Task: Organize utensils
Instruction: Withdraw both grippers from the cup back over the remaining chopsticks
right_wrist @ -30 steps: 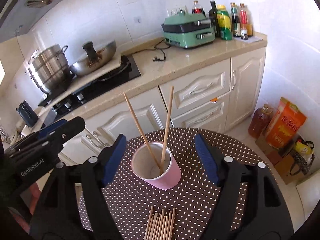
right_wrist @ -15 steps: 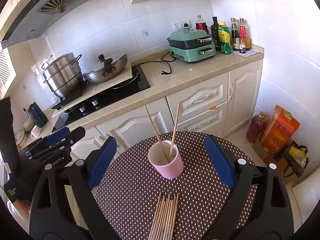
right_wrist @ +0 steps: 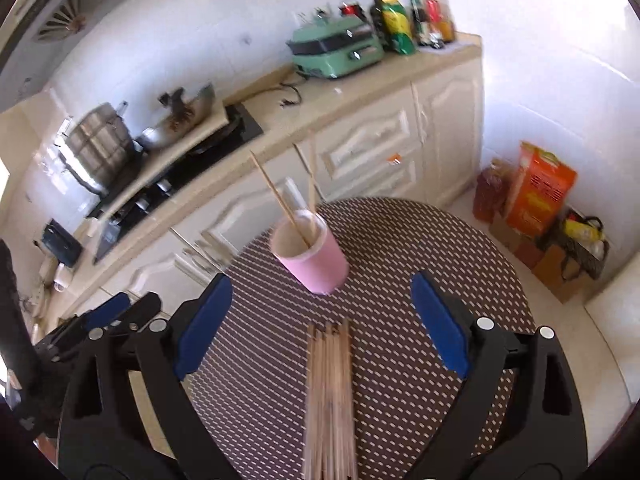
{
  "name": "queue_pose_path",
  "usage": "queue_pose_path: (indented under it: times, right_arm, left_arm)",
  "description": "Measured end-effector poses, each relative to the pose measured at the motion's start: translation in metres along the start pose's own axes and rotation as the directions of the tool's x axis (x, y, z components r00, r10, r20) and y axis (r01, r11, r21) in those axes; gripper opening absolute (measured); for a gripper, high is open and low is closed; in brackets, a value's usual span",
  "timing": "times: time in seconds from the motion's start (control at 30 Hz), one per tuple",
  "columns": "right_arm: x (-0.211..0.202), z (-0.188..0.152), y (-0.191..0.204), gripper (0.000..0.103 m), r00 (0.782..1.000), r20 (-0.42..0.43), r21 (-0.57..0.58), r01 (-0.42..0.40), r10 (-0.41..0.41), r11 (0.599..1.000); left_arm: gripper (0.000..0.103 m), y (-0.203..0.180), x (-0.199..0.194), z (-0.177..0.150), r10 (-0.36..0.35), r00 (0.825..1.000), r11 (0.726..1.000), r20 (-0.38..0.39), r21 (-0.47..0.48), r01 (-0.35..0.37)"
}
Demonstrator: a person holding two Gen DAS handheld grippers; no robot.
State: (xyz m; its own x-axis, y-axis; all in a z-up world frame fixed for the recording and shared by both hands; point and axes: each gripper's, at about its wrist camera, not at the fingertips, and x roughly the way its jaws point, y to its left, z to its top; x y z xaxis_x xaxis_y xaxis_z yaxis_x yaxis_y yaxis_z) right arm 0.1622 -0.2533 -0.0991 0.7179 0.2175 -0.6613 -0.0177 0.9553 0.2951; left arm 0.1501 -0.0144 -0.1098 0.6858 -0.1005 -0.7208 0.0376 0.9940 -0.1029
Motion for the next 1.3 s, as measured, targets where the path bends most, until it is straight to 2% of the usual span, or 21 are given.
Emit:
queue_pose_path:
  times: [0.17, 0.27, 0.37, 0.47, 0.53, 0.57, 0.63, 0.73, 0.83, 0.97, 1.13, 1.3]
  right_arm:
    - [0.012, -0.026, -0.012, 0.090, 0.997, -0.049, -0.006, 0.066, -0.066, 0.998]
    - [0.028, -0.040, -0.017, 0.090, 0.988, -0.124, -0.005, 0.089, -0.089, 0.996]
    - [0.040, -0.054, -0.021, 0.090, 0.981, -0.166, 0.000, 0.098, -0.096, 0.995]
    - [0.052, -0.066, -0.022, 0.090, 0.977, -0.201, -0.016, 0.067, -0.068, 0.998]
    - [0.062, -0.076, -0.024, 0.090, 0.972, -0.236, -0.004, -0.010, 0.009, 1.000]
    - [0.066, -0.079, -0.026, 0.090, 0.968, -0.251, 0.007, -0.021, 0.022, 1.000]
    - [0.076, -0.089, -0.030, 0.090, 0.959, -0.285, 0.013, 0.007, -0.003, 1.000]
    - [0.094, -0.109, -0.032, 0.090, 0.933, -0.352, -0.046, 0.067, -0.079, 0.997]
    - [0.103, -0.123, -0.038, 0.090, 0.918, -0.379, -0.057, 0.101, -0.115, 0.993]
    - [0.113, -0.138, -0.047, 0.090, 0.899, -0.417, -0.044, 0.124, -0.131, 0.991]
    - [0.118, -0.152, -0.043, 0.089, 0.896, -0.411, -0.112, 0.132, -0.167, 0.985]
    - [0.131, -0.174, -0.031, 0.089, 0.877, -0.433, -0.187, 0.141, -0.210, 0.972]
  left_arm:
    - [0.060, 0.004, 0.020, -0.023, -0.043, 0.996, 0.997, -0.083, -0.062, 0.038]
    - [0.060, 0.009, 0.031, -0.036, -0.035, 0.991, 0.996, -0.126, -0.081, 0.025]
    - [0.060, 0.010, 0.044, -0.047, -0.004, 0.987, 0.998, -0.160, -0.059, -0.005]
    - [0.060, 0.010, 0.053, -0.054, 0.007, 0.984, 0.999, -0.178, -0.045, -0.015]
    - [0.060, 0.009, 0.059, -0.060, 0.030, 0.984, 0.999, -0.176, -0.016, -0.034]
    - [0.060, 0.007, 0.061, -0.062, 0.041, 0.984, 0.999, -0.176, 0.005, -0.041]
    - [0.060, 0.003, 0.067, -0.068, 0.059, 0.980, 0.997, -0.192, 0.068, -0.046]
    - [0.060, 0.001, 0.077, -0.079, 0.084, 0.972, 0.991, -0.219, 0.120, -0.059]
    - [0.060, 0.004, 0.088, -0.092, 0.045, 0.957, 0.994, -0.287, 0.112, -0.014]
    - [0.060, 0.005, 0.095, -0.106, 0.093, 0.949, 0.991, -0.300, 0.123, -0.058]
    - [0.060, 0.008, 0.103, -0.118, 0.076, 0.936, 0.994, -0.343, 0.101, -0.043]
    - [0.060, 0.009, 0.109, -0.124, 0.060, 0.924, 0.996, -0.376, 0.081, -0.032]
